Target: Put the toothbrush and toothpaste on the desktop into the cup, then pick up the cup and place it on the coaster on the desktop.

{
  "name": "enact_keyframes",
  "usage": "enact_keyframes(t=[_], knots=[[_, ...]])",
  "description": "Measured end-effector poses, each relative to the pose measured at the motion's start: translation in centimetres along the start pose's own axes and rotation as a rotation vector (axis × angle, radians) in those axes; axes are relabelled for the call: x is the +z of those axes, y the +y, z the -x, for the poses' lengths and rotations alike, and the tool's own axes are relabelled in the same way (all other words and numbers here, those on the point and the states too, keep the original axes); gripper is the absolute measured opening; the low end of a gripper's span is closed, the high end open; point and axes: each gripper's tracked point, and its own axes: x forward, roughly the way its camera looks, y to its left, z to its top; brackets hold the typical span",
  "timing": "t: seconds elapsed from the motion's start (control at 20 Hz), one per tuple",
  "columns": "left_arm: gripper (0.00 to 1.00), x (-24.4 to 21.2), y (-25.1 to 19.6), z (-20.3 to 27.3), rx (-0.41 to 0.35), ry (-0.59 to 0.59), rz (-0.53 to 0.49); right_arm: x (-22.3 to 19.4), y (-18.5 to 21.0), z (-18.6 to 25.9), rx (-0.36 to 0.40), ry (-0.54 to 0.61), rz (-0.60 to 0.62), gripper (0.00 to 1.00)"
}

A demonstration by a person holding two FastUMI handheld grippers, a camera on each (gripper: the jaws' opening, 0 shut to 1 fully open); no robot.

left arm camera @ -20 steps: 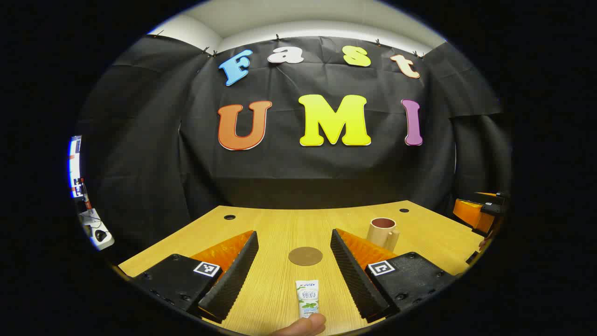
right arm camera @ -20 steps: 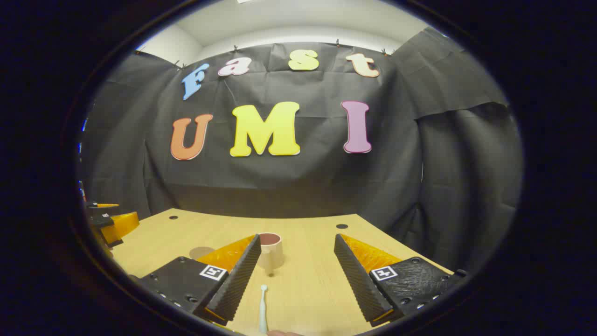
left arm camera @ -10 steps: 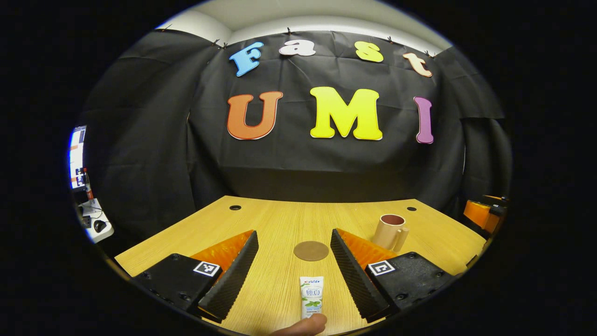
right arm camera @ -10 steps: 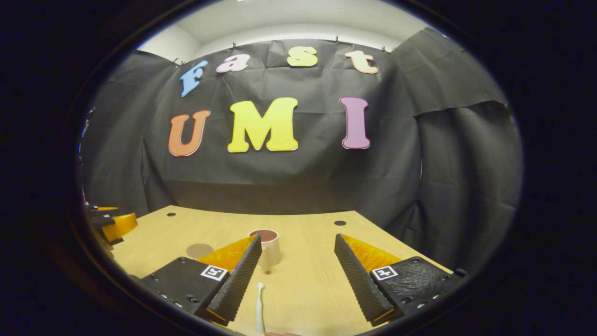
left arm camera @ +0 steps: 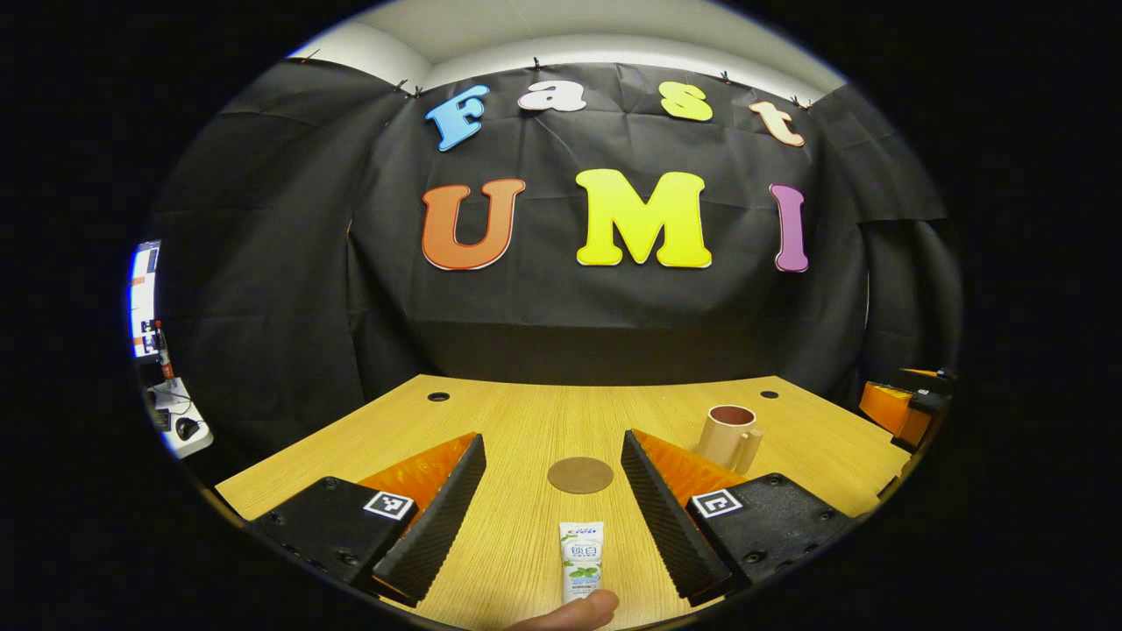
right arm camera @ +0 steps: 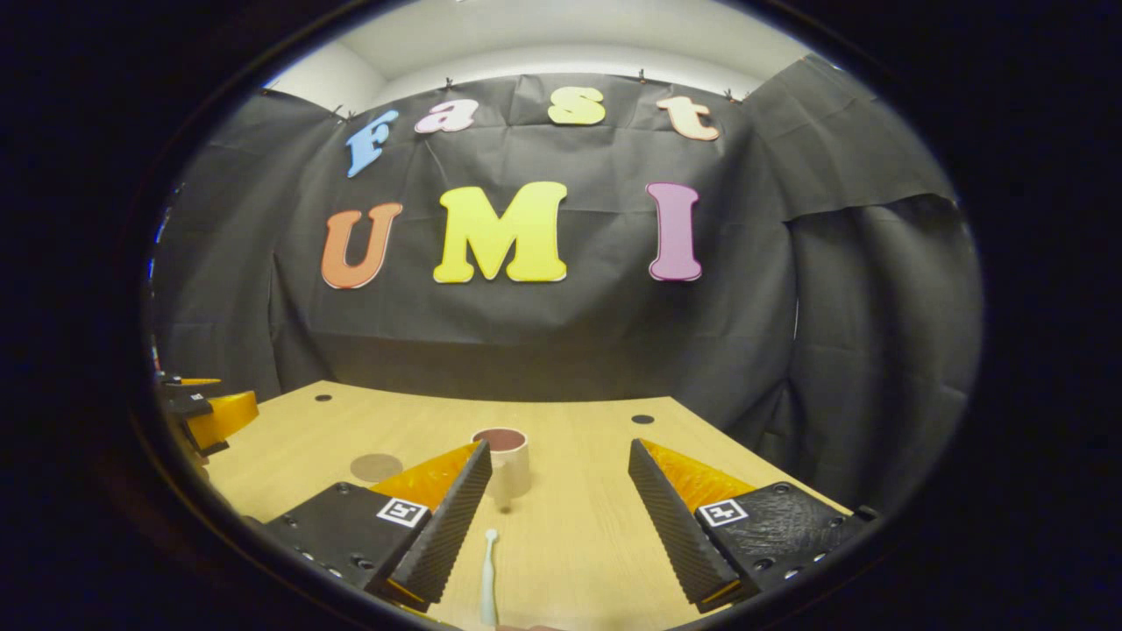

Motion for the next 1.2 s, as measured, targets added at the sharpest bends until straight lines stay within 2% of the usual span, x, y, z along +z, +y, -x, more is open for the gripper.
enact_keyframes(t=[0.2, 0.45, 0.65, 0.8, 0.9, 0.95, 1.05, 1.15, 1.2], knots=[[0.99, -0.3, -0.2, 0.2, -0.003, -0.005, 0.005, -2.4, 1.2, -1.2, 0.032, 0.047, 0.004, 0.96], [0.99, 1.2, 0.4, 0.8, 0.015, -0.080, 0.012, -8.2, 3.0, -3.3, 0.068, 0.194, 0.008, 0.96], [0.99, 0.7, -0.2, 1.0, -0.019, -0.060, 0.038, -12.9, 4.8, -4.4, 0.113, 0.342, 0.018, 0.96], [0.99, -0.2, 0.0, 0.7, -0.013, -0.039, 0.025, -15.3, 5.8, -4.4, 0.126, 0.412, 0.019, 0.96], [0.99, -0.8, 0.3, 0.5, -0.013, -0.016, 0.027, -16.5, 6.3, -4.3, 0.132, 0.451, 0.018, 0.85], [0.99, -1.3, 0.4, 0.5, -0.011, -0.001, 0.029, -16.9, 6.4, -4.2, 0.131, 0.473, 0.011, 0.84], [0.99, -1.8, 0.3, 0.4, -0.020, 0.018, 0.047, -17.5, 6.6, -4.1, 0.135, 0.502, -0.012, 0.63], [0.99, -2.2, 0.3, 0.4, -0.028, 0.027, 0.057, -18.0, 6.8, -4.1, 0.144, 0.523, -0.037, 0.49], [0.99, -2.4, 0.4, 0.3, -0.029, 0.037, 0.057, -18.3, 6.6, -4.1, 0.138, 0.531, -0.039, 0.37]])
